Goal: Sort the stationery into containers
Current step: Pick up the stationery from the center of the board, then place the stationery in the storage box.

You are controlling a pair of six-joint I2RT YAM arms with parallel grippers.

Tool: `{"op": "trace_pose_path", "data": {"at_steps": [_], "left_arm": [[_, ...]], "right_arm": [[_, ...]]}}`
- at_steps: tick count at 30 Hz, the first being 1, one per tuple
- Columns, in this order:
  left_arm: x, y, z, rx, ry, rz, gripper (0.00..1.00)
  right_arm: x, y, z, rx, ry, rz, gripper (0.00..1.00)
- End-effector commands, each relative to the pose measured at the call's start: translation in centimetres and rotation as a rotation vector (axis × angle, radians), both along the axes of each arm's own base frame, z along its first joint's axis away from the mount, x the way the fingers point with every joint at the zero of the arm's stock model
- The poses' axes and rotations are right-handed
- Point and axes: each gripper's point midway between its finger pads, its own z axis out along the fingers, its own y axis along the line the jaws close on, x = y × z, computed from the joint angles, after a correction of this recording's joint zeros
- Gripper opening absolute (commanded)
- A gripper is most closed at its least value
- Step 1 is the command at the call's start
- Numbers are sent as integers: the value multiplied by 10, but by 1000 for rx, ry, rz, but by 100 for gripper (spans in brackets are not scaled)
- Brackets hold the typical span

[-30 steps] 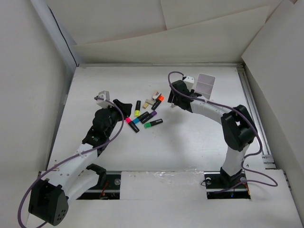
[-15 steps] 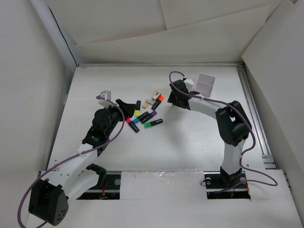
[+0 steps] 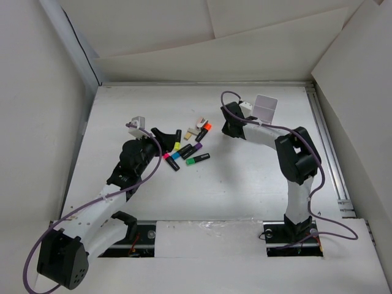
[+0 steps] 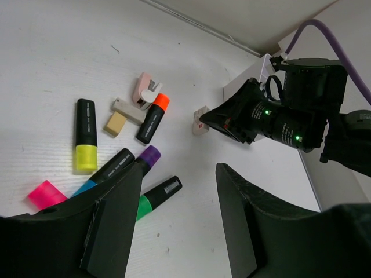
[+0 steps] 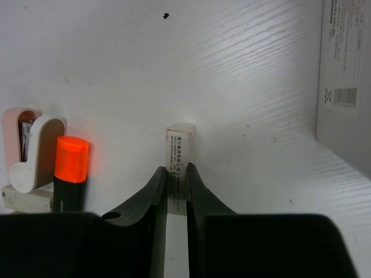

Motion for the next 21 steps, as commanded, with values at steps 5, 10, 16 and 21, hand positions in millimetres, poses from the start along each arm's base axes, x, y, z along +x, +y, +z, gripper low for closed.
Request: {"op": "trace_pose_path", "data": {"at_steps": [5, 10, 16, 21], "left_arm": [[3, -4, 23, -15, -62, -15, 51], [4, -4, 28, -24, -83, -15, 51], [6, -10, 23, -11, -69, -43, 51], [5, -12, 28, -15, -76, -54, 51]], "right_arm": [[12, 12, 43, 44, -110, 27, 1], [15, -1, 120, 37, -269, 22, 1], [33, -83, 193, 32, -403, -124, 1], [47, -130, 206, 17, -436, -216, 1]]}}
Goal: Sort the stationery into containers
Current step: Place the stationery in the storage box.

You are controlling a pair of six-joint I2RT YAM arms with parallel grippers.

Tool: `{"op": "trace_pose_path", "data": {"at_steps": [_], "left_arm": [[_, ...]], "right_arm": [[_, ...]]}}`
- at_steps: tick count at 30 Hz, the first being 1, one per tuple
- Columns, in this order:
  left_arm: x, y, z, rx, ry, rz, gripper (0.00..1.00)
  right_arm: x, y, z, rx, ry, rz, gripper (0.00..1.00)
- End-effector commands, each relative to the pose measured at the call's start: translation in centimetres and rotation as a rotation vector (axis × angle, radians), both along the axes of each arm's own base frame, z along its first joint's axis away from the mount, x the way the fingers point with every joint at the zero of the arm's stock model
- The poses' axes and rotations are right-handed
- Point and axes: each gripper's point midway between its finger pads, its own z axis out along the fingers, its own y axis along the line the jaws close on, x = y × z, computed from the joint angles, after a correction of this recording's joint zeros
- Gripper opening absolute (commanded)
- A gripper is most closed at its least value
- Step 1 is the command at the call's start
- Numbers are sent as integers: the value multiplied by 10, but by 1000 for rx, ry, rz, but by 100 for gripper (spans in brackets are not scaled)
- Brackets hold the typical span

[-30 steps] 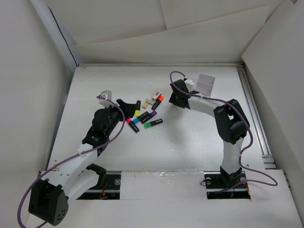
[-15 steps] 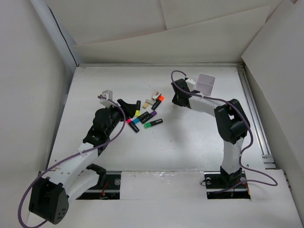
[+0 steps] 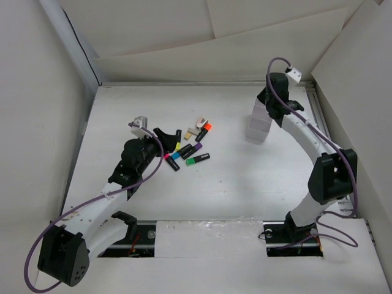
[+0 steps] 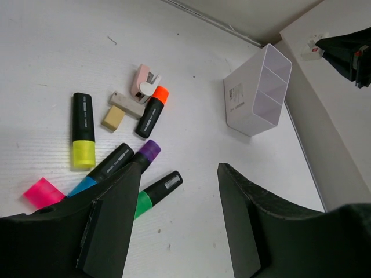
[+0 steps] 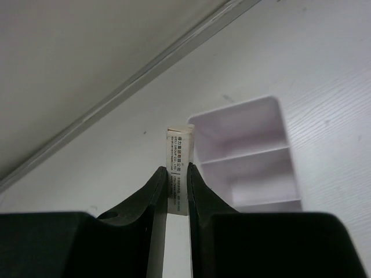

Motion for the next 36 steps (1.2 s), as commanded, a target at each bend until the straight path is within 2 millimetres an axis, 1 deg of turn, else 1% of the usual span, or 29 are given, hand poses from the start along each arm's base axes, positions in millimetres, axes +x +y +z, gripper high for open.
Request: {"op": "trace_pose_path", "data": {"at_steps": [1, 2, 3, 5, 6, 7, 9, 10, 11, 12, 13, 14, 15, 16, 18, 19, 22, 23, 25, 26, 27, 28, 29, 30, 31, 32, 33, 34, 36], "left_arm": [[3, -7, 33, -30, -96, -29, 53], [2, -6, 37, -34, -106, -29, 53], [2, -6, 34, -29, -95, -29, 53], [2, -6, 38, -33, -103, -29, 53], [2, -6, 38, -33, -103, -29, 53], [2, -6, 36, -35, -108, -29, 53], [2, -6, 36, -35, -108, -29, 53], [1, -6, 31, -27, -89, -29, 53], [2, -6, 38, -33, -103, -29, 53], [3, -6, 38, -23, -108, -30, 53], [2, -6, 34, -20, -100, -30, 53], [3, -6, 39, -29, -121, -30, 53], [2, -6, 35, -25, -112, -30, 53], [2, -6, 32, -21, -103, -30, 53], [3, -6, 40, -25, -112, -30, 53], [2, -7, 40, -26, -112, -39, 53], [2, -5, 32, -20, -103, -24, 53], [3, -5, 39, -26, -115, -24, 53], [2, -7, 36, -21, -102, -36, 53], [2, -7, 39, -27, -115, -36, 53], [1, -7, 33, -22, -104, -36, 53], [2, -7, 35, -26, -114, -36, 53], [2, -7, 29, -17, -91, -37, 53], [2, -9, 35, -22, -102, -45, 53], [2, -9, 35, -22, -102, -46, 53], [2, -9, 35, -22, -102, -46, 53], [3, -9, 38, -28, -115, -45, 54], [2, -9, 32, -23, -104, -46, 54], [1, -8, 29, -19, -94, -46, 54]], "right_arm": [[12, -24, 18, -13, -45, -51, 1], [17, -34, 15, -9, -37, -63, 1], [19, -38, 19, -4, -45, -65, 1], [31, -44, 13, 3, -34, -69, 1], [31, -47, 10, 5, -23, -68, 1], [36, -45, 9, 9, -22, -58, 1], [41, -50, 3, 23, -10, -48, 1], [42, -48, 8, 29, -20, -40, 1], [44, -48, 2, 27, -8, -40, 1], [46, -53, -4, 25, 3, -49, 1], [46, -51, -4, 29, 3, -41, 1], [47, -51, -8, 28, 12, -41, 1], [48, -51, -14, 35, 21, -45, 1], [49, -53, -14, 41, 22, -44, 1], [51, -51, -17, 56, 21, -37, 1], [51, -51, -20, 56, 21, -37, 1], [53, -49, -18, 61, 13, -29, 1], [54, -49, -23, 60, 24, -29, 3], [52, -48, -28, 66, 31, -33, 3], [52, -48, -28, 66, 31, -33, 3], [53, -48, -32, 65, 40, -33, 3], [53, -48, -32, 65, 40, -33, 4], [52, -49, -37, 64, 51, -34, 4], [52, -49, -37, 64, 51, -34, 4], [52, -49, -37, 64, 51, -34, 6], [51, -49, -46, 61, 69, -34, 6], [51, -51, -46, 56, 68, -44, 7], [51, -56, -46, 56, 68, -53, 7], [51, -54, -46, 69, 67, -49, 8]]}}
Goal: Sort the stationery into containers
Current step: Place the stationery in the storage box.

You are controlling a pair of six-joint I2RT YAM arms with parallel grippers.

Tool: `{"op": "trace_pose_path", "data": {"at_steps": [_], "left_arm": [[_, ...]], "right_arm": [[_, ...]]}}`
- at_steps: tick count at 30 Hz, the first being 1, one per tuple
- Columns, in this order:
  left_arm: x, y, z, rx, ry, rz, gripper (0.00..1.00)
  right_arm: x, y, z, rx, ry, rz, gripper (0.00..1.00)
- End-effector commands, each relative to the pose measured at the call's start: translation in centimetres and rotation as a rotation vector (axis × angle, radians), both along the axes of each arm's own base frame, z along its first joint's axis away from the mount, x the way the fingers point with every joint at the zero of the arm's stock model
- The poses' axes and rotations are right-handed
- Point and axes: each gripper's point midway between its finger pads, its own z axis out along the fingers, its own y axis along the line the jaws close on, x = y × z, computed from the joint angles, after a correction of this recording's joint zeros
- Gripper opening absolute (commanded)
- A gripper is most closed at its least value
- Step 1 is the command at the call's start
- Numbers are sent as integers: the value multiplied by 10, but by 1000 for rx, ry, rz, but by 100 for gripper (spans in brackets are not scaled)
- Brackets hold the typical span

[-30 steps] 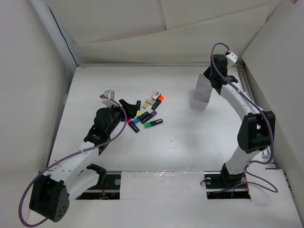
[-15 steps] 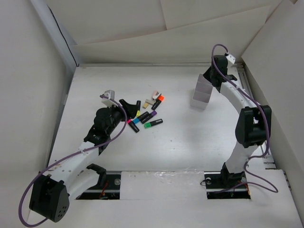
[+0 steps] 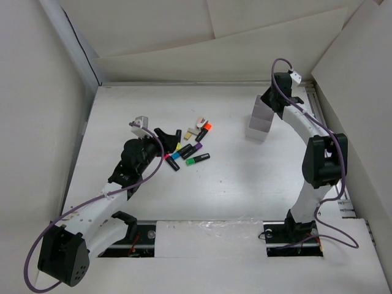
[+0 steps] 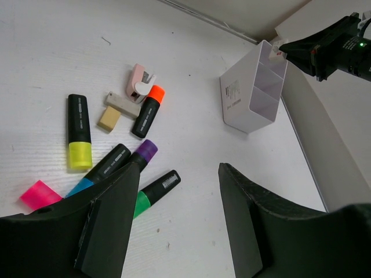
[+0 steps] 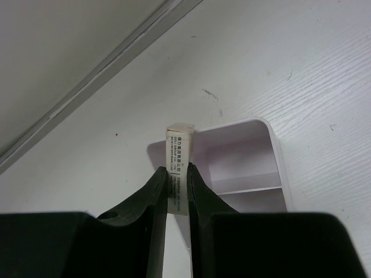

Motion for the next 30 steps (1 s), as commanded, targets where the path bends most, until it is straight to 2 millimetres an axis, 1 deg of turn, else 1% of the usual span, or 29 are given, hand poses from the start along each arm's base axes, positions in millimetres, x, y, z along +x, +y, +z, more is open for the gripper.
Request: {"op": "trace_pose_path", "data": {"at_steps": [1, 2, 3, 4, 6, 8, 9, 12, 13, 14, 15, 16, 17, 18, 19, 20, 21, 24, 25, 28, 29, 30], "left_arm": [[4, -5, 33, -28, -91, -20, 54], [3, -7, 34, -29, -91, -29, 54], [4, -7, 36, -33, -99, -29, 54], [4, -5, 30, -27, -88, -17, 54], [4, -5, 30, -27, -88, -17, 54], [4, -5, 30, -24, -83, -17, 54], [3, -6, 33, -29, -92, -26, 54], [4, -5, 31, -28, -93, -16, 54], [3, -4, 26, -21, -76, -16, 54], [4, -5, 33, -26, -88, -16, 54], [3, -6, 33, -27, -88, -26, 54], [4, -6, 36, -32, -99, -26, 54], [2, -5, 32, -30, -94, -26, 54], [3, -4, 32, -29, -94, -16, 54], [3, -4, 32, -29, -94, -16, 54], [3, -4, 34, -28, -93, -16, 54], [3, -4, 34, -28, -93, -16, 54], [2, -6, 32, -32, -98, -26, 54], [3, -4, 32, -30, -98, -13, 54], [2, -5, 31, -25, -84, -22, 54], [2, -5, 34, -29, -94, -22, 54], [2, -5, 31, -29, -94, -22, 54]], "right_arm": [[9, -1, 13, 26, -50, -4, 8], [10, -1, 8, 25, -41, -4, 10], [11, -1, 12, 26, -50, -4, 16], [11, -1, 12, 26, -50, -4, 21], [11, -1, 12, 26, -50, -4, 32], [11, -1, 12, 26, -50, -4, 33], [10, -1, 18, 28, -61, -4, 33], [7, -2, 20, 28, -64, -4, 33], [5, -2, 22, 28, -65, -4, 34], [4, -2, 27, 29, -76, -4, 34], [2, 2, 22, 23, -66, -2, 34], [-2, 7, 26, 24, -72, 8, 34], [-3, 9, 38, 14, -100, 10, 34], [-3, 11, 38, 7, -101, 6, 34], [-6, 16, 45, -17, -115, 2, 34], [-8, 17, 41, -27, -108, -5, 36], [-10, 13, 47, -44, -117, -15, 37], [-11, 11, 49, -83, -114, -31, 38], [-11, 11, 43, -87, -96, -30, 38], [-12, 4, 44, -122, -94, -57, 40], [-13, 3, 44, -148, -93, -65, 41], [-11, 1, 53, -151, -112, -81, 41]]}}
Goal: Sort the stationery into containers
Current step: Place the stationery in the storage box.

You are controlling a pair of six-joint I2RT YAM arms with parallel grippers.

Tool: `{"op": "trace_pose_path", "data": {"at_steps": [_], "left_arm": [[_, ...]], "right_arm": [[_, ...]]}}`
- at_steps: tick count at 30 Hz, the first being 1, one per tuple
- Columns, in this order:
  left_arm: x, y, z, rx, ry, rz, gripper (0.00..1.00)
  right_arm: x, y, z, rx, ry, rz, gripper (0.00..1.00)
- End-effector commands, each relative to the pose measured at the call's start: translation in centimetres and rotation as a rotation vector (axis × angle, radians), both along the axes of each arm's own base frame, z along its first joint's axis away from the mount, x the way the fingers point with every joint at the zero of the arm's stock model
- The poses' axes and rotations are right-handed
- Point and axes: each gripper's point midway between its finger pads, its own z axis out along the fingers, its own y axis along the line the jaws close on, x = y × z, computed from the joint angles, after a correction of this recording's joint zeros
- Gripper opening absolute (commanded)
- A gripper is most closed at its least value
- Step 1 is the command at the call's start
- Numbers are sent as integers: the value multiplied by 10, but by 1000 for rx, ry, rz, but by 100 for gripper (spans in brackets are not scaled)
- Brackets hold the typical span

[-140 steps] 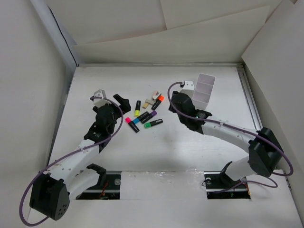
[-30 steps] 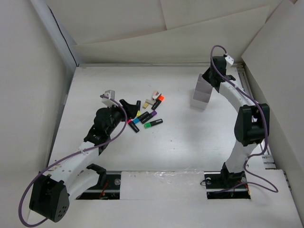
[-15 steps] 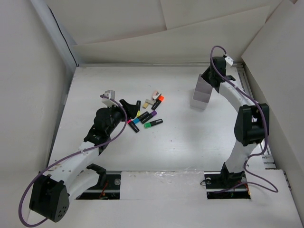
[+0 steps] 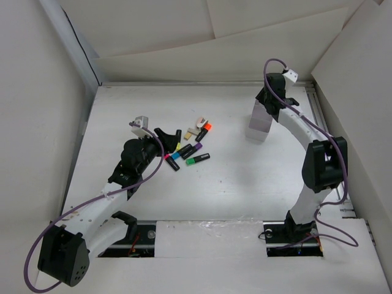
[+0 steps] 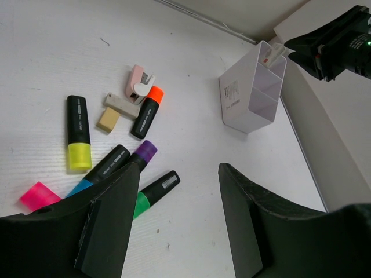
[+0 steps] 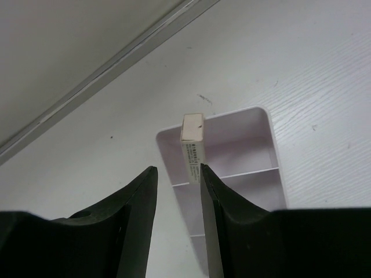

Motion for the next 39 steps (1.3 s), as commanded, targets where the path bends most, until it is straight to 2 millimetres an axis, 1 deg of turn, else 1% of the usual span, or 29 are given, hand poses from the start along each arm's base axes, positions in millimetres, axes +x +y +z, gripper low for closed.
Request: {"op": "trace_pose_path", "data": {"at_steps": [1, 2, 4, 5, 7, 8, 9, 10, 11, 13, 14, 15, 18, 19, 22, 23, 24, 25, 26, 28, 29, 31, 32, 33, 34, 35, 36, 38, 39], "left_arm": [[2, -4, 30, -30, -90, -18, 54], [2, -4, 30, -30, -90, -18, 54], [3, -5, 34, -31, -91, -18, 54], [3, -5, 34, -31, -91, -18, 54], [2, -4, 30, -30, -90, -18, 54], [2, -4, 30, -30, -90, -18, 54], [2, -4, 30, -30, -90, -18, 54], [2, -6, 34, -32, -91, -27, 54], [2, -6, 34, -32, -91, -27, 54], [2, -6, 36, -35, -99, -27, 54], [2, -6, 36, -35, -99, -27, 54], [3, -6, 33, -32, -91, -27, 54], [3, -6, 31, -28, -82, -27, 54], [3, -6, 33, -33, -93, -27, 54], [2, -6, 26, -25, -75, -27, 54], [3, -6, 32, -29, -85, -27, 54], [3, -6, 32, -29, -85, -27, 54], [3, -7, 34, -33, -95, -27, 54], [3, -6, 30, -30, -86, -27, 54], [2, -6, 27, -26, -77, -27, 54], [3, -6, 32, -29, -85, -27, 54], [3, -6, 32, -29, -85, -27, 54], [3, -6, 30, -30, -86, -27, 54], [3, -6, 30, -30, -86, -27, 54], [2, -6, 27, -26, -78, -27, 54], [3, -6, 32, -30, -86, -27, 54], [3, -6, 32, -30, -86, -27, 54], [3, -6, 30, -30, -86, -27, 54], [3, -6, 30, -30, -86, -27, 54]], "right_arm": [[0, -17, 29, -74, -51, -65, 41], [2, -18, 23, -83, -34, -72, 41], [7, -22, 21, -86, -25, -81, 43], [7, -22, 25, -95, -26, -76, 46], [13, -26, 23, -105, -15, -80, 51], [14, -27, 26, -126, -16, -69, 52], [17, -24, 23, -120, -10, -55, 52], [18, -24, 27, -127, -16, -51, 52], [22, -21, 21, -125, -1, -41, 52], [25, -25, 16, -140, 24, -30, 52], [29, -25, 21, -137, 11, -31, 52], [29, -25, 10, -144, 46, -29, 52], [31, -29, 6, -146, 58, -37, 52], [31, -29, 6, -146, 58, -37, 51], [29, -33, 2, -151, 65, -58, 50], [30, -31, -3, -146, 74, -47, 50], [30, -36, -3, -146, 75, -56, 48], [30, -34, -3, -141, 75, -48, 45], [32, -34, -2, -139, 66, -49, 41], [30, -34, -7, -142, 78, -48, 32], [32, -32, -5, -134, 68, -39, 24], [31, -32, -3, -132, 56, -40, 18], [30, -32, -1, -130, 46, -41, 12], [31, -34, 7, -132, 26, -51, 10], [29, -29, 1, -134, 39, -41, 8], [26, -30, 7, -131, 21, -42, 7], [26, -26, 11, -132, 0, -44, 7], [22, -30, 17, -157, -23, -87, 5], [19, -26, 22, -174, -36, -88, 5]]}}
